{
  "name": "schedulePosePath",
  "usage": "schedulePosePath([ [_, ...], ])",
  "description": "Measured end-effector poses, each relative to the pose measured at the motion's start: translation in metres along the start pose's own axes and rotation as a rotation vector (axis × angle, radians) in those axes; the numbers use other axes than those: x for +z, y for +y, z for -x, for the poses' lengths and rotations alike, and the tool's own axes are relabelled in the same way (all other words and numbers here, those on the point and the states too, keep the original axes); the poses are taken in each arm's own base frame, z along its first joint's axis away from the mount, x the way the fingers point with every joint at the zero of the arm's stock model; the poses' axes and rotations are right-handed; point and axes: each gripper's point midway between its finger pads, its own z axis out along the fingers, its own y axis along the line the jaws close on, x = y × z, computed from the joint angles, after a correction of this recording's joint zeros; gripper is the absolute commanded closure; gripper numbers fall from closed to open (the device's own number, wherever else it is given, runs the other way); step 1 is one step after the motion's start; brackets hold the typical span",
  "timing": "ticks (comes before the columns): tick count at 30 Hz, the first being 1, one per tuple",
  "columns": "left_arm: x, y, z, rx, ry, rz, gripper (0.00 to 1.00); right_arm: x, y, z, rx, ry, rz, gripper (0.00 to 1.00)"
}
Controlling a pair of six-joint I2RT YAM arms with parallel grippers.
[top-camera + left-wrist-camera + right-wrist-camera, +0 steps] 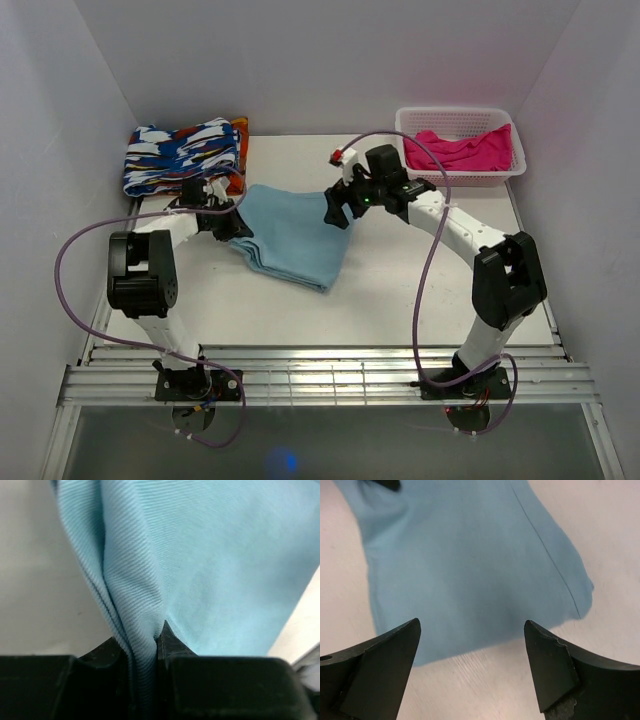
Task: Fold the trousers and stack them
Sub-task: Neatly place the folded trousers to the corner
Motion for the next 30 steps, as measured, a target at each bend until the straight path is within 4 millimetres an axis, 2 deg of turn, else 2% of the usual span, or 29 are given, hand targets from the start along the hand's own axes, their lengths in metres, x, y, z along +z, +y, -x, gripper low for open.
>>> schedulePosePath([
  [3, 0.001, -0.022, 0.012, 0.186, -0.004, 0.021, 1.00, -0.014, -0.031, -0.049, 0.118, 0.100, -0.049, 0.08],
  [6, -0.004, -0.055, 0.039, 0.318, -0.025, 0.001, 1.00, -0.022, -0.037, -0.075, 0.178, 0.162, -0.052, 0.06],
  [11, -0.029, -0.114, 0.116, 0.424, -0.169, -0.070, 1.00, -0.025, -0.032, -0.076, 0.182, 0.161, -0.035, 0.01],
  [13, -0.042, -0.137, 0.146, 0.444, -0.239, -0.100, 1.00, -0.028, -0.031, -0.073, 0.176, 0.153, -0.035, 0.10],
  [16, -0.056, -0.161, 0.179, 0.449, -0.317, -0.131, 1.00, -0.033, -0.028, -0.070, 0.168, 0.142, -0.036, 0.10],
  [21, -0.057, -0.177, 0.213, 0.443, -0.383, -0.152, 1.00, -0.037, -0.028, -0.070, 0.166, 0.138, -0.041, 0.10],
  [27, -0.041, -0.171, 0.232, 0.399, -0.407, -0.146, 1.00, -0.038, -0.030, -0.074, 0.166, 0.146, -0.049, 0.10],
  [30, -0.042, -0.170, 0.242, 0.371, -0.426, -0.140, 1.00, -0.038, -0.031, -0.074, 0.159, 0.148, -0.051, 0.10],
])
